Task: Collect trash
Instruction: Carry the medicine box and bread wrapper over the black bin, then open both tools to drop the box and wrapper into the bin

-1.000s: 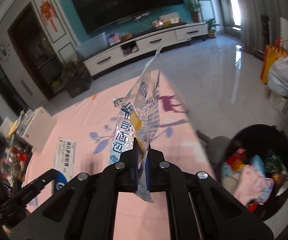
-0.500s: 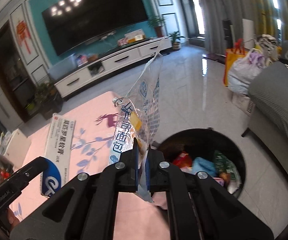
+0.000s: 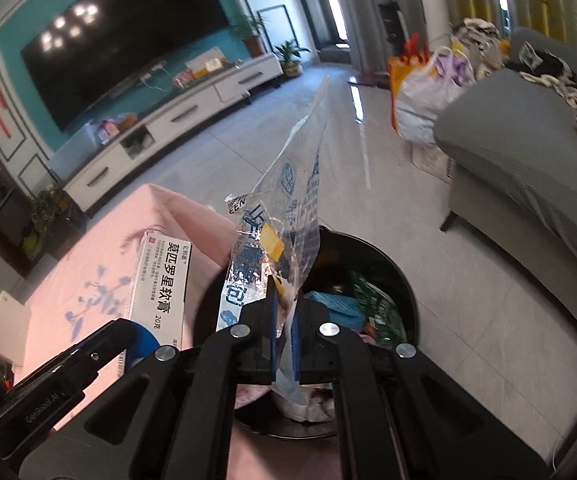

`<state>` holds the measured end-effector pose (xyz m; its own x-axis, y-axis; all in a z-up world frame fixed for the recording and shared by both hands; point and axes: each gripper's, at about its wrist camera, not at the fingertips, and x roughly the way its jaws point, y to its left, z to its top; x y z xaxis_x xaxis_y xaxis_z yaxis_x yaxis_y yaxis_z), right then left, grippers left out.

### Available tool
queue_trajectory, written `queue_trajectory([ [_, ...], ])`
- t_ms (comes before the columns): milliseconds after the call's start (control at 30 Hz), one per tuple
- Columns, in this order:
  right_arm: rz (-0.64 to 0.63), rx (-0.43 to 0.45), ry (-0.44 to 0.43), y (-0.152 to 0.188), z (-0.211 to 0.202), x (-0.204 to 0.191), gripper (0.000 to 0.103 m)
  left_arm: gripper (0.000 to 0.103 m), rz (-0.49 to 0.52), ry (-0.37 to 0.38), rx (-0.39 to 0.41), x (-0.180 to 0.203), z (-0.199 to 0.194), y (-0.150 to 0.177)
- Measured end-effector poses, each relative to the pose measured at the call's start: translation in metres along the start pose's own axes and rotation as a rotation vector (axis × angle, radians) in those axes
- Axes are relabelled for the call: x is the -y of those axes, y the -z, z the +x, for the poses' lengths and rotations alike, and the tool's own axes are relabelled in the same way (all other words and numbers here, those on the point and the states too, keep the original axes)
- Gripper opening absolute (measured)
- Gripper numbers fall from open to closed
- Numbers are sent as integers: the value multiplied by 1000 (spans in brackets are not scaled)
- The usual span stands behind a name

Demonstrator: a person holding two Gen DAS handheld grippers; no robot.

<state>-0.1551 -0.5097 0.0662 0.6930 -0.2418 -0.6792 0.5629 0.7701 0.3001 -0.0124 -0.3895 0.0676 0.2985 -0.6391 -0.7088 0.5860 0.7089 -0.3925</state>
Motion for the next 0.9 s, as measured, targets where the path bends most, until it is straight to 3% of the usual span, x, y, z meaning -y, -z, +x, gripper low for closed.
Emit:
queue_trajectory([
  [367, 80, -121, 54, 5, 34, 33, 6, 24, 21, 15, -105, 22, 55, 12],
  [900, 98, -238, 119, 14, 66, 48, 7, 24, 29, -40, -155, 33, 89, 16],
])
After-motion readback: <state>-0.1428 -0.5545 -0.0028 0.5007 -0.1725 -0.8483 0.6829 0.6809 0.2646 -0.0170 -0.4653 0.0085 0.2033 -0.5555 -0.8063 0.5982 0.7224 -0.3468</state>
